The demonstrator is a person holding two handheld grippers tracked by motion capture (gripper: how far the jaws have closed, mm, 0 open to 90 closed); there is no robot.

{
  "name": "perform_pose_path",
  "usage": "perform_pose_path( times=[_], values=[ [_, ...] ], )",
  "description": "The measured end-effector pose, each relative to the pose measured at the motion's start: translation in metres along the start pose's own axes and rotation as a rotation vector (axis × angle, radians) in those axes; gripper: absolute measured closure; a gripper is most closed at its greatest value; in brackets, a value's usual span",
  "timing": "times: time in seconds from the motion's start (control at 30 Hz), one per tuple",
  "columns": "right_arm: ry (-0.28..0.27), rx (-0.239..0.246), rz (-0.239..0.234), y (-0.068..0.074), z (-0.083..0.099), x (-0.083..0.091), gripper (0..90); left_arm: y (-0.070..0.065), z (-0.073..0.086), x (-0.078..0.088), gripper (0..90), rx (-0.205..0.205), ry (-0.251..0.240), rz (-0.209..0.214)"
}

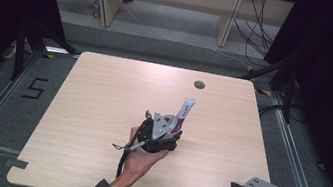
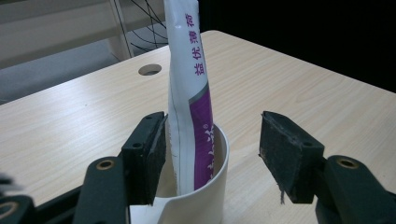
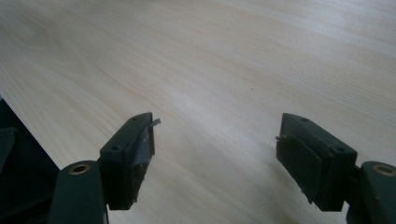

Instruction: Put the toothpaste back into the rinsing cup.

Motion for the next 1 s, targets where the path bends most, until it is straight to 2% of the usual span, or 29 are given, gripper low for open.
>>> perform_pose_path(
  times=[0.13,0.17,0.27,0.33,0.47,0.5,0.53,0.6,0.67,0.7,0.8,0.87,1.0],
  values=[
    [-0.004,0.007,-0.006,0.0,0.0,-0.001,28.5,0.0,0.0,0.004,39.9,0.015,0.002,0.012],
    [0.006,-0.01,-0.01,0.001,0.0,0.0,28.5,0.001,0.001,0.005,39.7,0.013,-0.001,0.017],
    [0.001,-0.002,-0.001,0.0,0.0,0.0,28.5,-0.001,0.001,0.009,39.5,0.019,0.002,0.029],
    [0.002,-0.004,-0.014,0.001,0.0,-0.001,28.5,-0.002,0.001,0.01,39.2,0.019,0.003,0.032],
    [-0.005,0.007,0.0,0.0,0.0,0.0,28.5,-0.002,0.002,0.014,37.9,0.023,0.004,0.045],
    [-0.001,-0.001,0.001,0.0,0.0,0.0,28.5,-0.001,0.002,0.014,37.8,0.025,0.002,0.051],
    [0.001,-0.014,-0.018,0.001,0.0,-0.001,28.5,-0.001,0.003,0.015,37.5,0.027,0.001,0.052],
    [0.002,-0.007,0.001,0.0,0.0,0.0,28.5,-0.001,0.004,0.017,36.3,0.032,0.003,0.066],
    [0.002,-0.007,0.001,0.0,0.0,0.0,28.5,-0.001,0.005,0.019,35.0,0.033,0.007,0.066],
    [0.0,-0.014,-0.018,0.001,0.0,-0.001,28.5,0.0,0.006,0.02,34.7,0.031,0.007,0.066],
    [0.003,-0.008,0.001,0.0,0.0,0.001,28.5,0.001,0.007,0.024,34.0,0.032,0.001,0.07],
    [0.003,-0.009,0.0,0.0,0.0,0.001,28.5,0.001,0.008,0.026,33.1,0.031,0.012,0.076],
    [0.002,-0.008,-0.001,0.0,0.0,0.0,28.5,0.002,0.008,0.03,32.5,0.034,0.003,0.083]
  ],
)
Point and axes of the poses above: each handheld gripper's, and its own axes: x roughly backward along the jaws, z roughly out of its underside, y roughly to its left, the point moved 4 cm from there along -x, roughly forward along the jaws, and after that the axes turned 2 degrees about -x, right-handed, at the moved point
